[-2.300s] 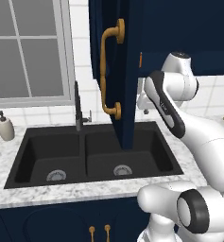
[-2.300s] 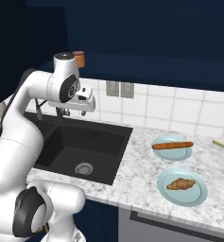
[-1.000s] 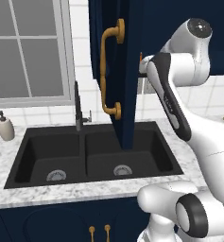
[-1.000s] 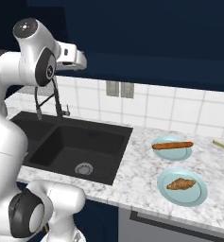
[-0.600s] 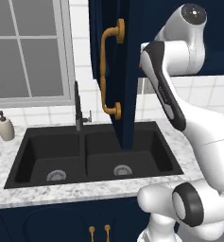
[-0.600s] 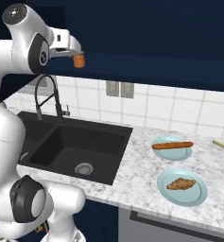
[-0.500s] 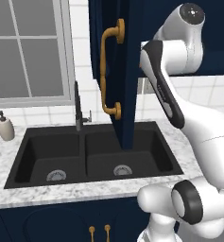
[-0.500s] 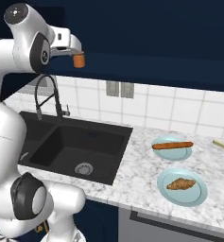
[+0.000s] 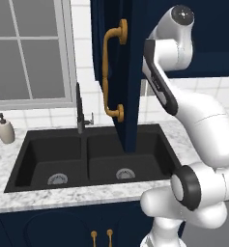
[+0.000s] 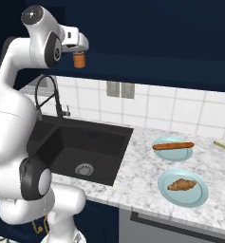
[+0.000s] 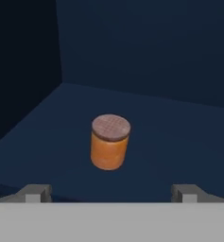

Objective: From the different types of pastries on the counter, select a croissant and place it on the cutting board. Then retrieve a jar of jam from the cabinet and place it alongside the croissant on the cutting board.

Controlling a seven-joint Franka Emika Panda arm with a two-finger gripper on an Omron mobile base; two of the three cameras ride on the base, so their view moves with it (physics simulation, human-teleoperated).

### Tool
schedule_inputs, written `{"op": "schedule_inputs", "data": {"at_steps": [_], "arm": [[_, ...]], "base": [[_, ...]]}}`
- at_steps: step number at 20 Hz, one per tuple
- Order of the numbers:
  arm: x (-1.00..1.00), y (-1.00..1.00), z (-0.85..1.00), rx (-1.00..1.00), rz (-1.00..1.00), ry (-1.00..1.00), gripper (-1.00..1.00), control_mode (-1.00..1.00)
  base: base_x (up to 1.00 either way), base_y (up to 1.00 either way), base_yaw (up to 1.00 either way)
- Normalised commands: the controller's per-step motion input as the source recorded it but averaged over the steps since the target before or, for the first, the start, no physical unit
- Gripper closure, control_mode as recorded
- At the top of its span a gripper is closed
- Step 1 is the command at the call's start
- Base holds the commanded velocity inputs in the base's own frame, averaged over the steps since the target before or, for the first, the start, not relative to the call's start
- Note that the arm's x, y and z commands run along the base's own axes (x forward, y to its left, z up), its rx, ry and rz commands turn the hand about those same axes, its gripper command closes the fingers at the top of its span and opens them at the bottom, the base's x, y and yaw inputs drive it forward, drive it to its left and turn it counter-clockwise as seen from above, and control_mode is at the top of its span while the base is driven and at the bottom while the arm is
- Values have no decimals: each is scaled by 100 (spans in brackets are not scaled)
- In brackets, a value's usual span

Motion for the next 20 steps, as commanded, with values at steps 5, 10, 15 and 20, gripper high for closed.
{"op": "schedule_inputs", "data": {"at_steps": [5,10,15,20], "arm": [[60,0,-1,1,0,1,-100,-100],[26,0,-13,5,0,8,-100,-100],[14,0,-4,6,0,2,-100,-100],[1,0,-12,6,0,1,-100,-100]], "base": [[0,0,0],[0,0,0],[0,0,0],[0,0,0]]}}
